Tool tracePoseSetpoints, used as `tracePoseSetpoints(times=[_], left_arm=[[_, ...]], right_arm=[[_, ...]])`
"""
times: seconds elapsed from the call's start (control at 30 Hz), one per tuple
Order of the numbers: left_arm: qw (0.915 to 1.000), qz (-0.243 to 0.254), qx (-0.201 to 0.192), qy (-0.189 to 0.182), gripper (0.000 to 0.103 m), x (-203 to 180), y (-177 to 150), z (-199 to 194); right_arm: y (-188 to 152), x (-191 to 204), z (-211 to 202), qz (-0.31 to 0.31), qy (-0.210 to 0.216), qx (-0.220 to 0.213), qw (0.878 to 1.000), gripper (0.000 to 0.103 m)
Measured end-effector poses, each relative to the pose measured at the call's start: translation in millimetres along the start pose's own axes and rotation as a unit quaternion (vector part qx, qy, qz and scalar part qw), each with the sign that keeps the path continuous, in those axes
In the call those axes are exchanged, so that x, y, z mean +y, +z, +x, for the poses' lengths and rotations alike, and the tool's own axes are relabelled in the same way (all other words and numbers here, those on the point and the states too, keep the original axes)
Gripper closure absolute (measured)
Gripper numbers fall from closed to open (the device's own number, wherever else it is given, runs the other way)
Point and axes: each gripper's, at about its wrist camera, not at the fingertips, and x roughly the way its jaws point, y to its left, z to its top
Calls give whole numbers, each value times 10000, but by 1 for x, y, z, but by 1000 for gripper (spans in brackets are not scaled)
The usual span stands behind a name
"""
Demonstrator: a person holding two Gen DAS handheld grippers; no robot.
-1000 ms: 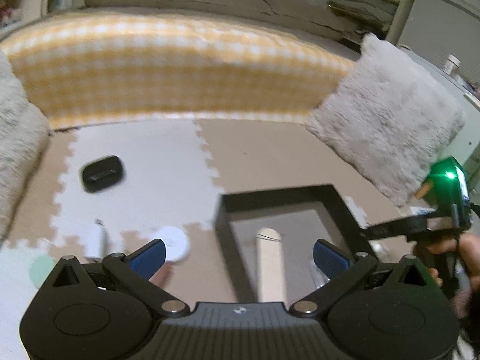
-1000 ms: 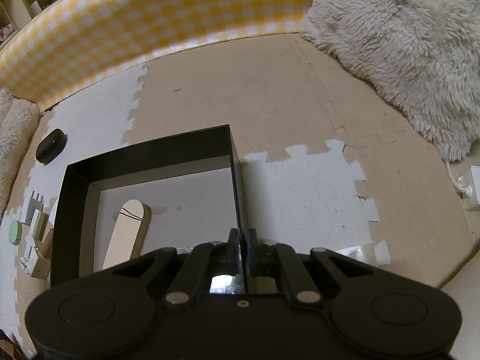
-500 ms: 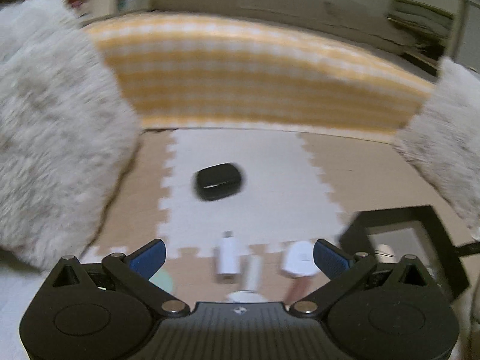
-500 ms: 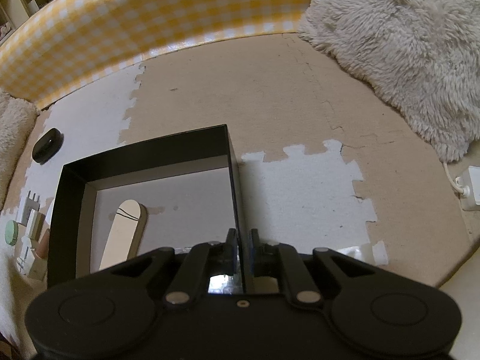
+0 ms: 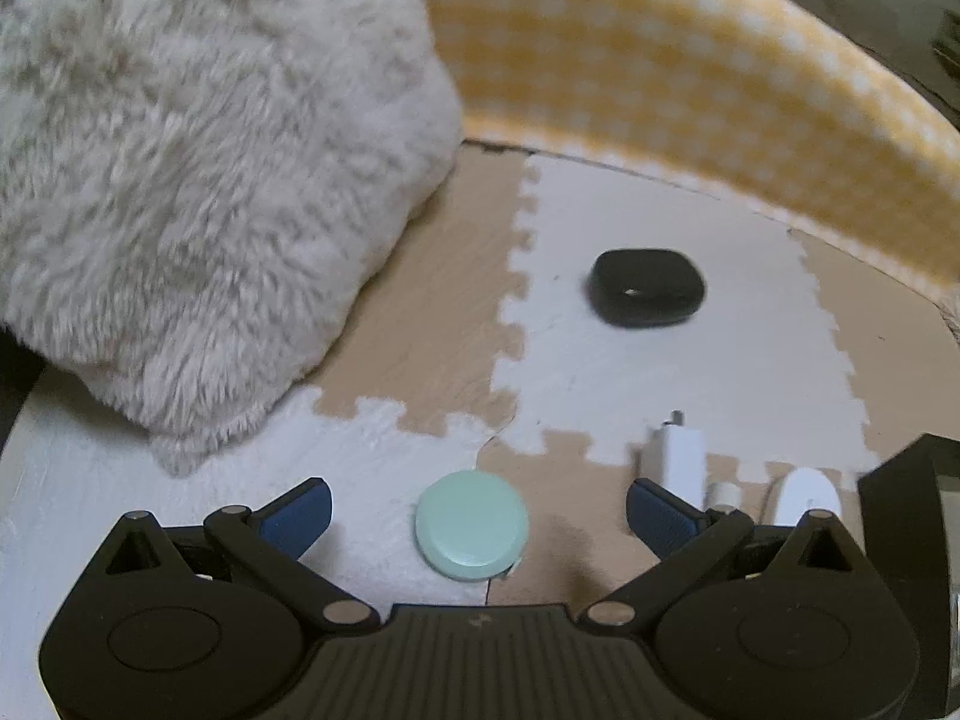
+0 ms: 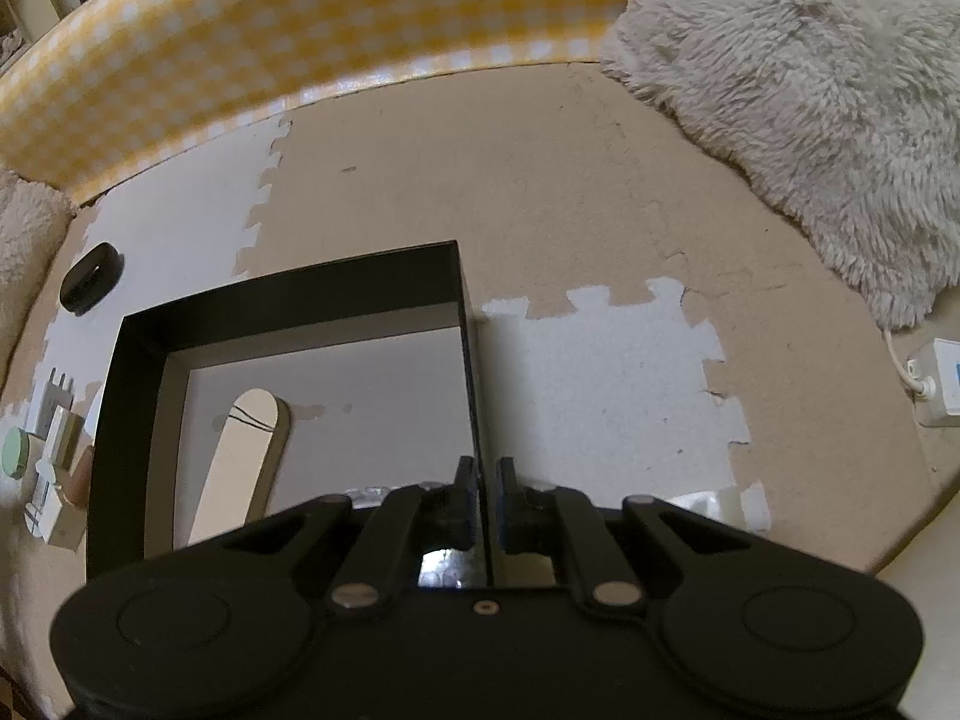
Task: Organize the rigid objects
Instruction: 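Move the left tool to the mint-green round compact and grasp it, then lift the green compact and carry it over the black box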
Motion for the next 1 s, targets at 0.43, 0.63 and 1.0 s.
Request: tracePoseSetpoints(times=[0.43, 0.63, 1.0], left_arm=[[9992, -136, 368, 28, 35, 6, -6, 28], [9988, -36, 484, 15, 52, 4, -6, 31], [9988, -204, 431, 84, 53, 9, -4, 20]], right_arm=[[0, 4, 1, -90, -67, 4, 9999, 99], [0, 4, 1, -95, -74, 4, 9999, 99], [-1, 4, 1, -52, -70, 16, 10000, 99]])
